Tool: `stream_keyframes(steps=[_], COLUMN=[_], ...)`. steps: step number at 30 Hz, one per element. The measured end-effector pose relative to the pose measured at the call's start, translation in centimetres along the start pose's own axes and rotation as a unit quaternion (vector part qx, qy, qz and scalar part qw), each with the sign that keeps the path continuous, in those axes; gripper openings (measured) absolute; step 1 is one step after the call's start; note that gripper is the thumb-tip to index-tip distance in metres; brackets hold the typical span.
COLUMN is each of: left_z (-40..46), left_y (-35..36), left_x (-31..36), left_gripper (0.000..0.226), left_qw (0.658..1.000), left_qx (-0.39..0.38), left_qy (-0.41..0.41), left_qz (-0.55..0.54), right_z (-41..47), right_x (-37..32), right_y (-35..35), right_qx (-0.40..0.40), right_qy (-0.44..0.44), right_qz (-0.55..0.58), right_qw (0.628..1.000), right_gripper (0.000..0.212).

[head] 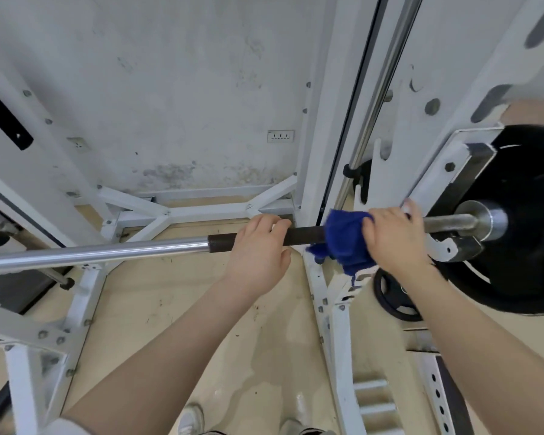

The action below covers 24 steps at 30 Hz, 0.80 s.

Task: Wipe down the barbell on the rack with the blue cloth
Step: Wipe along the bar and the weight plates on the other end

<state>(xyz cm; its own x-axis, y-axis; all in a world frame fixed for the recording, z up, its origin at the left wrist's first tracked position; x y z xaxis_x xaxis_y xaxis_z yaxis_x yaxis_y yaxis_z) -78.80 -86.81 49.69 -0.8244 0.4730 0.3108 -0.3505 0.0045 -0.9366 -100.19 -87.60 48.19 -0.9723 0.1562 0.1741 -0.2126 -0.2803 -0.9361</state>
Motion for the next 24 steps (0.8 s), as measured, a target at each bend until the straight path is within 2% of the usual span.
stream_keyframes(steps=[3, 6, 9, 13, 17, 19, 21, 24], left_z=[0.4, 0.7, 1.1, 1.7, 1.5, 1.5, 1.5, 0.6], left_y=[0.4, 0.8, 1.3, 1.2, 1.2, 1.1, 1.0, 0.1], left_x=[0.1, 0.3, 0.3, 0.5, 0.8, 0.9, 0.6, 0.1], left_gripper=[0.043, 0.04, 0.035, 0.028, 0.027, 0.026, 0.025, 0.032], left_qw=[1.0, 1.0, 1.0, 0.998, 0.997, 0.998, 0.999, 0.998], left_qx=[-0.005, -0.001, 0.006, 0.015, 0.022, 0.032, 0.029, 0.051], left_qy=[-0.005, -0.012, -0.018, -0.042, -0.04, -0.032, -0.016, 0.042], left_qz=[-0.009, -0.013, 0.025, 0.04, 0.057, 0.05, 0.039, 0.003], right_z=[0.4, -0.4, -1.3, -1.2, -0.1, -0.3, -0.7, -1.6], right_x=[5.3, 4.1, 0.6, 2.1, 1.8, -1.2, -5.0, -10.3], right_y=[0.9, 1.4, 1.3, 1.5, 0.7, 0.1, -0.7, -1.7], right_qx=[-0.041, -0.017, 0.037, 0.033, 0.007, 0.007, 0.012, 0.023], right_qy=[0.097, 0.128, 0.082, -0.005, 0.079, 0.075, 0.033, -0.013], right_qz=[0.02, 0.07, 0.12, 0.082, 0.097, 0.159, 0.201, 0.195], right_qw=[0.994, 0.989, 0.989, 0.996, 0.992, 0.984, 0.979, 0.98], right_gripper=[0.048, 0.049, 0.046, 0.045, 0.045, 0.046, 0.051, 0.048])
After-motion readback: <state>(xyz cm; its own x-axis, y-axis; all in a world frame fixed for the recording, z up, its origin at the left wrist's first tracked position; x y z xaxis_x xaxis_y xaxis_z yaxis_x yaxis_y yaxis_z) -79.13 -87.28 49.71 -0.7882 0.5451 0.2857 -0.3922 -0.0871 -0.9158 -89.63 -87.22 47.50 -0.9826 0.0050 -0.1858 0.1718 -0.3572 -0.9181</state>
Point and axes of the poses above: each hand's wrist, its own z-axis towards the middle knuckle, its own y-axis out of the palm, x = y × z, the point moved 7 cm from there along z, towards the middle knuckle, and after that the axes turned 3 degrees about y, right-handed, at the moved point
